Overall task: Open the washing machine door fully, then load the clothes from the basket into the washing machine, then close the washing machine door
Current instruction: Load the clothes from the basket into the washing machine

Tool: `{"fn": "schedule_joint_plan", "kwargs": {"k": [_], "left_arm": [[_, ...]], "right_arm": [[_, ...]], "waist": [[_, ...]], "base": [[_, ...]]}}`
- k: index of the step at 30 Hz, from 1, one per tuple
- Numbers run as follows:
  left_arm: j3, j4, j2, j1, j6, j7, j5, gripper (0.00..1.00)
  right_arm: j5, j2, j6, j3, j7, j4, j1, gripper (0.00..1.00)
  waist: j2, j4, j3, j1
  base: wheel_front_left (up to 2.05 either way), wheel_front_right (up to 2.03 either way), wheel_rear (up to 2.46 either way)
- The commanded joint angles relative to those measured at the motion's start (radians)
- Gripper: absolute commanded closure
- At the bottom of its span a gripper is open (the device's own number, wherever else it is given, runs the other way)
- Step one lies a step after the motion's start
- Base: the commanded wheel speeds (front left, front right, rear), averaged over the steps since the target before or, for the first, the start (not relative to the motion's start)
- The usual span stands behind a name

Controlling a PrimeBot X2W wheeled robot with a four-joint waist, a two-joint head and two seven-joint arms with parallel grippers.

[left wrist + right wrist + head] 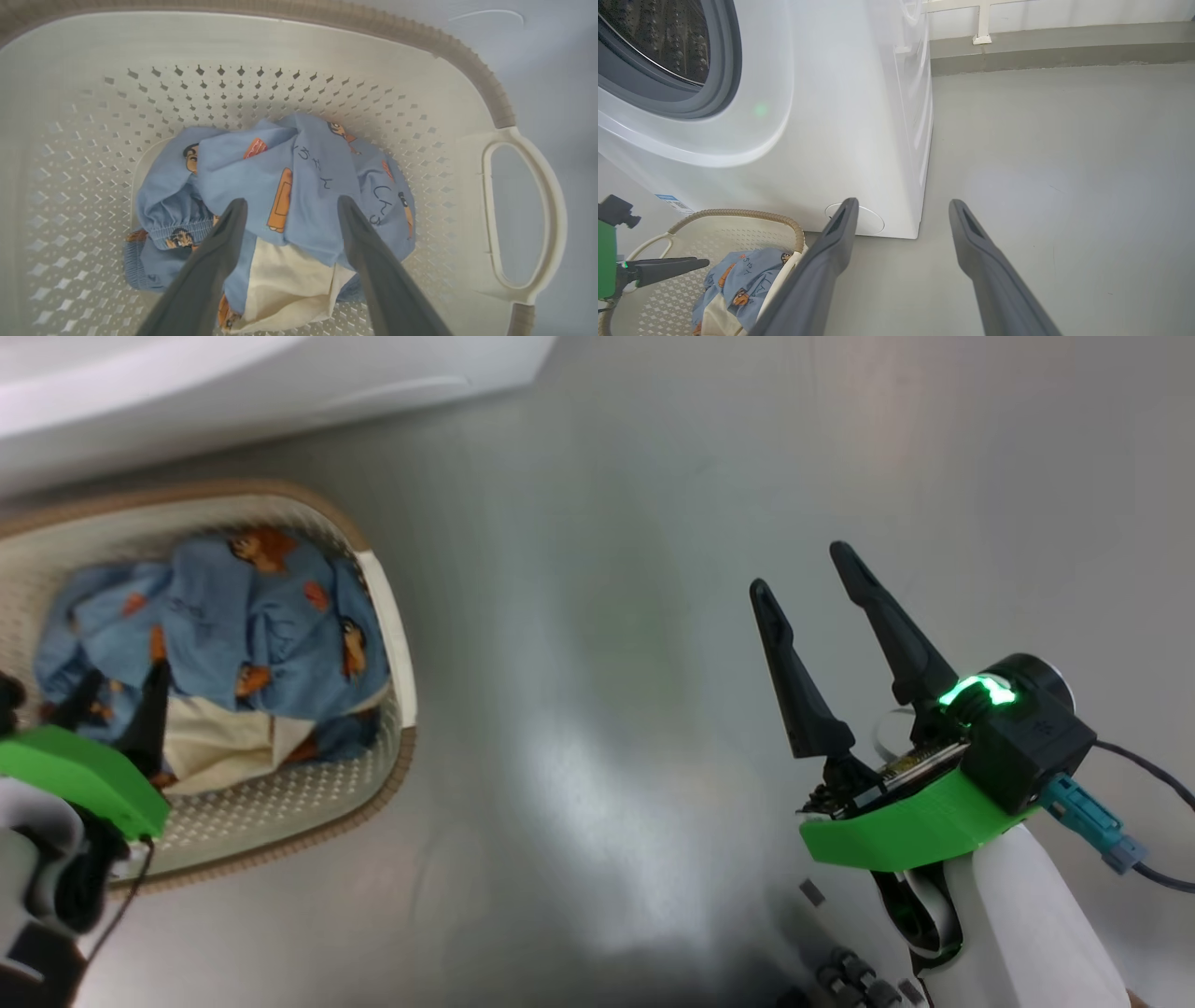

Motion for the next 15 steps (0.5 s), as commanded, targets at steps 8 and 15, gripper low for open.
{"fn": "schedule_joint_plan", "kwargs": {"k": [8,15], "left_arm": [[-0.047,0.057,0.09,-0.101,-0.002,0.014,-0.094,0.0],[-0.122,0.056,0.095,-0.161,-0.002,0.024,-0.161,0.0]], "right_arm": [[-0.009,0.002,0.003,0.018,-0.005,-0.043,0.007,0.0],[-0.018,0.002,0.003,0.012,-0.005,-0.049,0.011,0.0]], "waist": [[0.0,-0.032,0.147,0.0],[0.0,-0.032,0.171,0.0]], "base": [[0.0,0.0,0.0],[0.0,0.0,0.0]]}}
